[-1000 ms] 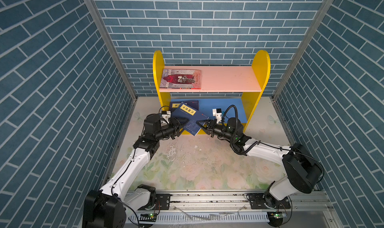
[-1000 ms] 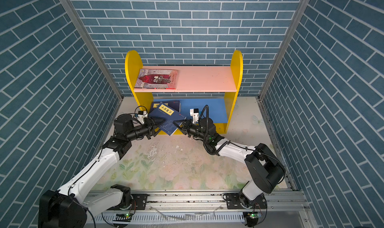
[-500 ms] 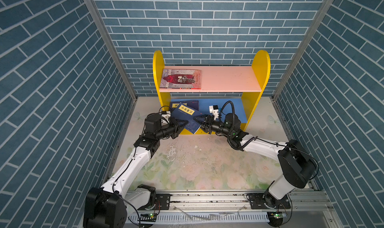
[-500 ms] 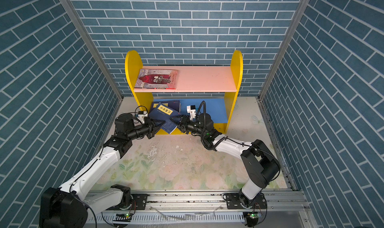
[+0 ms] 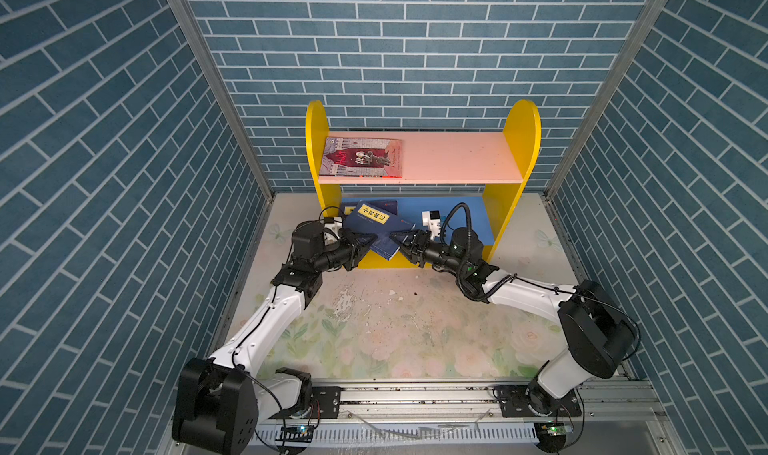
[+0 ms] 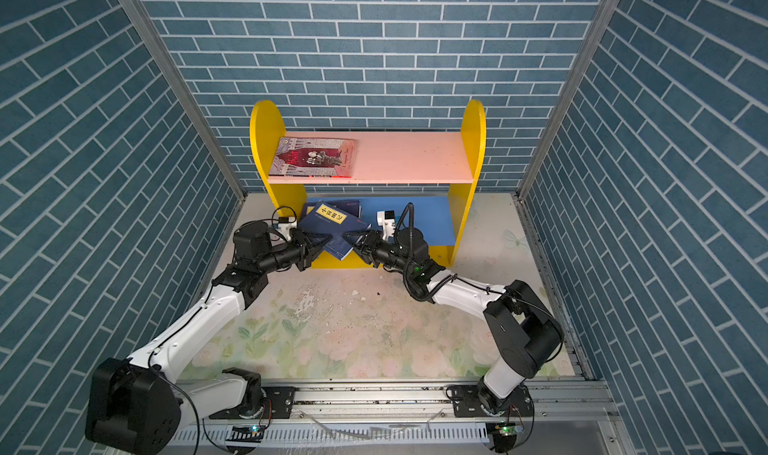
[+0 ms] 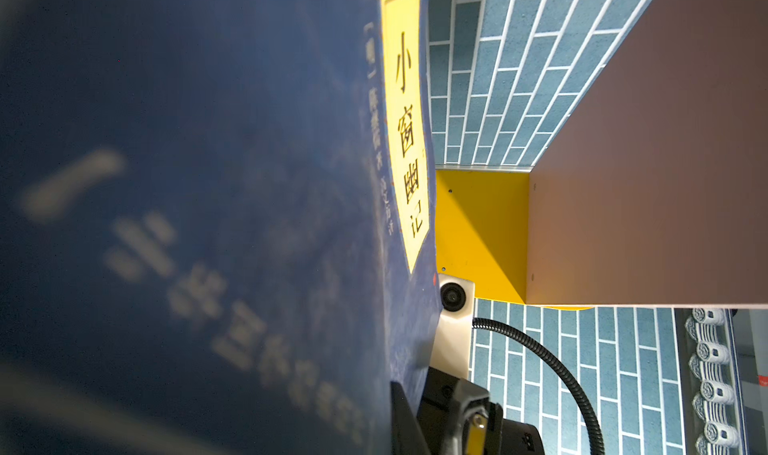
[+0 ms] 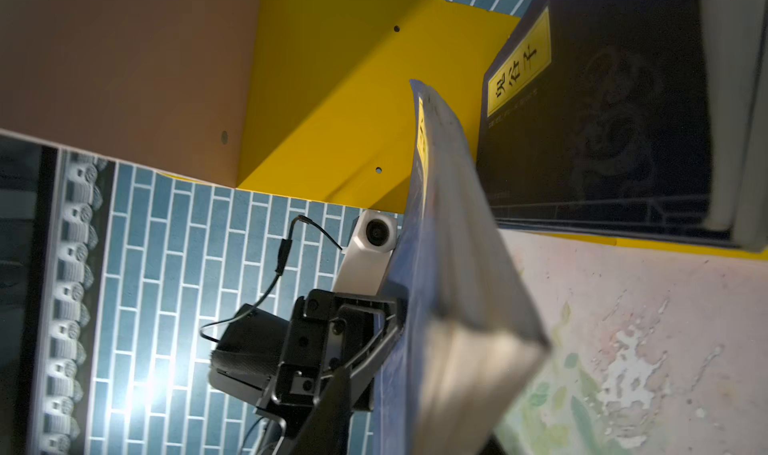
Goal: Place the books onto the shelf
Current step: 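Lay the book onto the stack on the lower shelf with both grippers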
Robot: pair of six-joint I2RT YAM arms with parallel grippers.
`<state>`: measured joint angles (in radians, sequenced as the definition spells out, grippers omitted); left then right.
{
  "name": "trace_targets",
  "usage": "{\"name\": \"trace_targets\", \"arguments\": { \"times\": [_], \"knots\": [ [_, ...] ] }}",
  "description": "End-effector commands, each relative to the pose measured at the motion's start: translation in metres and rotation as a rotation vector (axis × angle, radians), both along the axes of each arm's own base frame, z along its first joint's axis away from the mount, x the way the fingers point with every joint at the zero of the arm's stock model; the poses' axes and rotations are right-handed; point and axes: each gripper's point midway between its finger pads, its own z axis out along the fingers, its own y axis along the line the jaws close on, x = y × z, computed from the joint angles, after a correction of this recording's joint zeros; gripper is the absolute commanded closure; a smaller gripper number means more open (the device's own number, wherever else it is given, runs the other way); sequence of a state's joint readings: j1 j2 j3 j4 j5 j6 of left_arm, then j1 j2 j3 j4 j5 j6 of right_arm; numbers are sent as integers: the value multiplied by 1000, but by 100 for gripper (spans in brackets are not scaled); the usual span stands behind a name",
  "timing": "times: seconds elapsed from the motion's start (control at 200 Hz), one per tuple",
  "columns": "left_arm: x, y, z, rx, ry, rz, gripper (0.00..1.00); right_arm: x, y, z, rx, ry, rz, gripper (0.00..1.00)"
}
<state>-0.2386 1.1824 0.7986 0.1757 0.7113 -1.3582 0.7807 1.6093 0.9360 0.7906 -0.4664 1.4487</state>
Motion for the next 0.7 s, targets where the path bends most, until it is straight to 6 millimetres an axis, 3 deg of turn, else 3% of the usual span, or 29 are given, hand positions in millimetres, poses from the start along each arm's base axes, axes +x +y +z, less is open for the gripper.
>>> {"name": "trace_targets", "arguments": {
  "times": [0.0,0.085,0.25,0.325,0.445,0.695],
  "knots": [
    [5,1,26,-16,-87,4,100,-2,5,22,48,-49,13,78],
    [3,2,21,-5,-71,5,98,1,6,19,29,-55,16,91],
    [-6,13,3,63,-13,27,57,10,0,12,-20,-78,35,100],
    [-12,24,-8,104,28,47,46,18,-8,6,-40,-73,42,100],
    [-22,40,-23,156,88,72,44,27,-14,-2,-58,-61,101,100],
    [-34,50,-23,177,81,77,43,46,-14,-15,-169,-74,220,100]
  ]
}}
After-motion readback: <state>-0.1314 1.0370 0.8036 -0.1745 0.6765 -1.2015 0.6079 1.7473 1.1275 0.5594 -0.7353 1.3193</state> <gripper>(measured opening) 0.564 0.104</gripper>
